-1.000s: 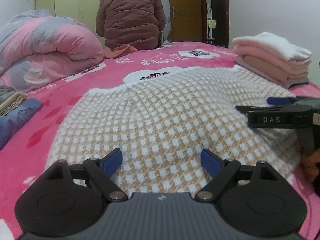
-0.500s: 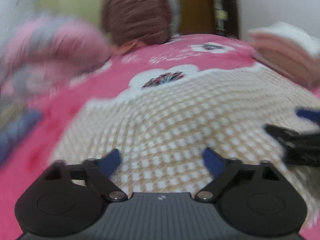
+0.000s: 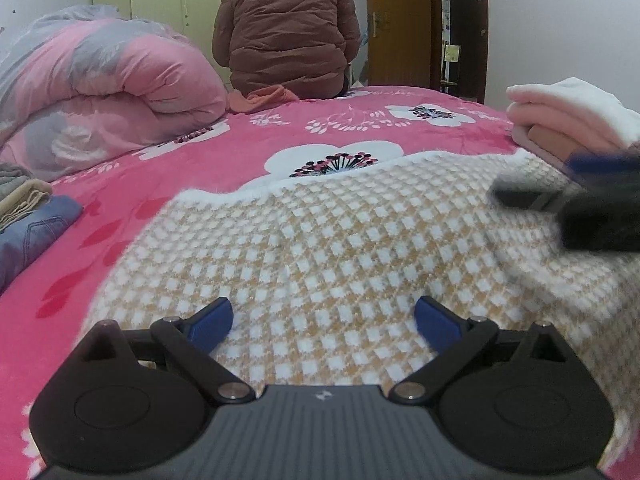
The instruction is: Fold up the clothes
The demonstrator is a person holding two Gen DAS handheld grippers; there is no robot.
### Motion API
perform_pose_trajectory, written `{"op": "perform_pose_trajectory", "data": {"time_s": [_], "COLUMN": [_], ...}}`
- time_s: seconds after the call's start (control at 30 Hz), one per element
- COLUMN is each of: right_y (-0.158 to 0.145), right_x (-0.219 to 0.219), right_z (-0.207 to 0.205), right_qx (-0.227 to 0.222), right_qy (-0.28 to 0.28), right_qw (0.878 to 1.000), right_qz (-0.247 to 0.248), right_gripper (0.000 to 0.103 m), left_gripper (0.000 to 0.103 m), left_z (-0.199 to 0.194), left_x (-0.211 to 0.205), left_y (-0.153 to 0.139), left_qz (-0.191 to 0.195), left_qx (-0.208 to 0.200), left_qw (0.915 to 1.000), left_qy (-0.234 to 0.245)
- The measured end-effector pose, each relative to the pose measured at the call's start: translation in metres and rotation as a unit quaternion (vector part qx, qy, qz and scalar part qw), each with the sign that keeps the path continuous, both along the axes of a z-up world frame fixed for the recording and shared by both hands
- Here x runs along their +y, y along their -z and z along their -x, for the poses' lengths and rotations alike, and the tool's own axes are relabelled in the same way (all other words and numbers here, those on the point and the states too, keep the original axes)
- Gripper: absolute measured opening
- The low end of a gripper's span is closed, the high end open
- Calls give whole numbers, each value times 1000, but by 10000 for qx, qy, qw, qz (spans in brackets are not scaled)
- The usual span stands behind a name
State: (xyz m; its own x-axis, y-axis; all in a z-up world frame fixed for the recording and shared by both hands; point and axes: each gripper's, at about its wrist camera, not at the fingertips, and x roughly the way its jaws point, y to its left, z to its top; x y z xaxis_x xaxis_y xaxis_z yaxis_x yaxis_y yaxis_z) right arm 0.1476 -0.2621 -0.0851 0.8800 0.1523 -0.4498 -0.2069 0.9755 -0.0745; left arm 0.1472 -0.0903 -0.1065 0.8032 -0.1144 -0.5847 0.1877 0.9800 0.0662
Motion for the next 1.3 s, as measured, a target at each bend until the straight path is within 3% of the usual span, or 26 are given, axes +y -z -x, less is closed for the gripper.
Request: {"op": "perform_pose_trajectory", "data": {"time_s": [0.07,0.2,0.37,0.43,0.53,0.63,0.77,0.87,1.0,1.2,1.3], "right_y": [25,24,-8,-16,19,22,8,-7,31,16,1], "right_x": [-2,-15,-17,-15,-9,-11,-14,-12,-8,-15,-24], "right_z": [-19,-23,-28,-37,-62,-63,-70,-80,-107,-105,-92], "right_qx": [420,627,416,240,655,696,823,525,797,863,633], "right_qy": [26,-10,-13,84,230,229,203,280,420,425,705], "right_qw": [9991,9967,9957,9965,9966,9958,9942,9966,9951,9936,9938], "right_qz": [-56,-511,-825,-793,-447,-553,-664,-569,-409,-587,-588], "right_gripper": [102,102,101,102,102,102,101,101,102,102,102], "left_gripper": [99,99,99,99,99,99,99,99,99,99,99], "left_z": [1,2,2,2,2,2,2,2,1,2,3], "left_x": [1,4,4,3,2,3,3,3,2,5,5], "left_y": [2,2,2,3,3,3,3,3,3,2,3], "left_qz": [-26,59,74,75,47,87,125,124,107,188,193], "left_qx": [-24,-63,-77,-81,-102,-107,-114,-120,-135,-137,-150], "left_qw": [10000,10000,9999,9999,9999,9999,9998,9998,9998,9997,9997], "left_qy": [34,45,44,45,43,40,40,42,25,29,29]}}
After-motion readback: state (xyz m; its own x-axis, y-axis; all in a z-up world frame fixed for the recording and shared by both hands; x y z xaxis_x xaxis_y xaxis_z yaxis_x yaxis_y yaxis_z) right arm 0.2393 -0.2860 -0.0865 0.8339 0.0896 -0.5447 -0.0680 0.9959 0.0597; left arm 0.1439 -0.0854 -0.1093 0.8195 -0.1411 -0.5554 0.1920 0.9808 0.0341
